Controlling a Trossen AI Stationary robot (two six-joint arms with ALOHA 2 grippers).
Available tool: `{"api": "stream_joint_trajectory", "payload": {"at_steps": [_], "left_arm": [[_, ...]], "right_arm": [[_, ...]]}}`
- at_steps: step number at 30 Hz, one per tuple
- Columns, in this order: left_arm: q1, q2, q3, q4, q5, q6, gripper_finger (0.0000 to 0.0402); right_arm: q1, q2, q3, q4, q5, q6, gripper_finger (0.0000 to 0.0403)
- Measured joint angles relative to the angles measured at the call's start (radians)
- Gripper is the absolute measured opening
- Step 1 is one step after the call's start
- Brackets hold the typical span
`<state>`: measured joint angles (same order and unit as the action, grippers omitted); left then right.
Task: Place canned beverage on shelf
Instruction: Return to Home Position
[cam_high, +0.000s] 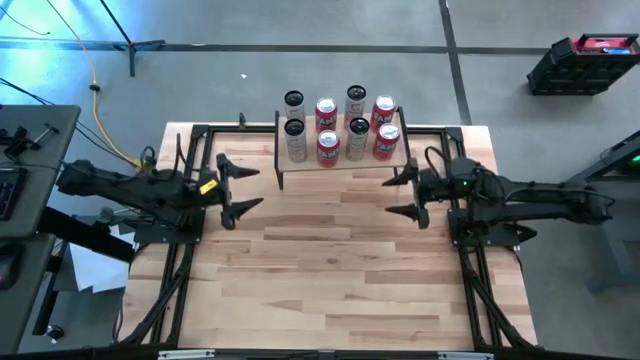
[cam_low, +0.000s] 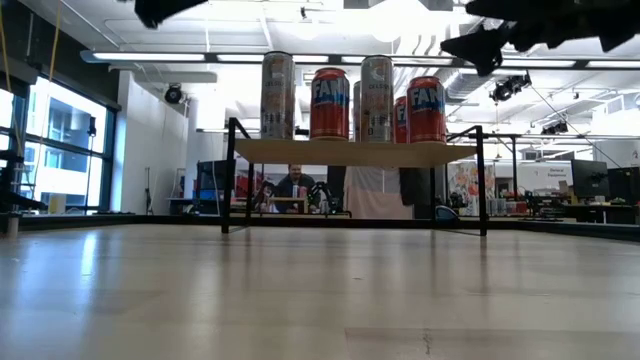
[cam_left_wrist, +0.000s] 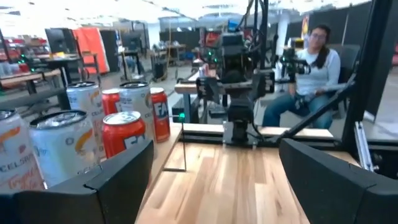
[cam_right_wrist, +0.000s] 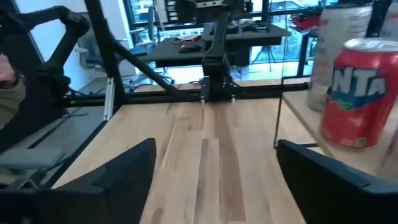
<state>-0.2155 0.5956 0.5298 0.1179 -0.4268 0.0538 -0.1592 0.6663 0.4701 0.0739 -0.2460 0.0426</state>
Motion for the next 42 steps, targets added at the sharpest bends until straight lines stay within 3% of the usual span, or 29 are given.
{"api": "stream_joint_trajectory", "payload": {"at_steps": [4,10,16,24,31,36,39,42], "left_arm": [[0.04,-0.004,-0.101,0.141,0.026,-0.002,0.034],[0.23,0.064,-0.178,0.312,0.319,-0.116,0.0332],[0.406,0.149,-0.227,0.46,0.336,-0.139,0.03],[0.503,0.12,-0.358,0.606,0.474,-0.199,0.0191],[0.547,0.033,-0.405,0.596,0.57,-0.201,0.0073],[0.64,-0.019,-0.38,0.437,0.632,-0.232,0.0009],[0.713,-0.028,-0.341,0.242,0.646,-0.252,0.0006],[0.73,-0.058,-0.343,0.211,0.638,-0.241,0.0003]], "right_arm": [[0.006,-0.049,-0.033,-0.009,-0.002,-0.021,0.0273],[-0.01,-0.195,-0.034,-0.037,0.002,-0.119,0.015],[-0.027,-0.265,-0.034,-0.099,0.0,-0.152,0.0015],[-0.03,-0.261,-0.034,-0.124,-0.045,-0.113,0.001],[-0.031,-0.269,-0.109,-0.061,-0.051,-0.085,0.0002],[-0.032,-0.297,-0.205,0.033,-0.053,-0.054,0.0001],[-0.04,-0.331,-0.262,0.078,-0.052,-0.041,0.0001],[-0.04,-0.361,-0.328,0.126,-0.052,0.008,0.0]]}}
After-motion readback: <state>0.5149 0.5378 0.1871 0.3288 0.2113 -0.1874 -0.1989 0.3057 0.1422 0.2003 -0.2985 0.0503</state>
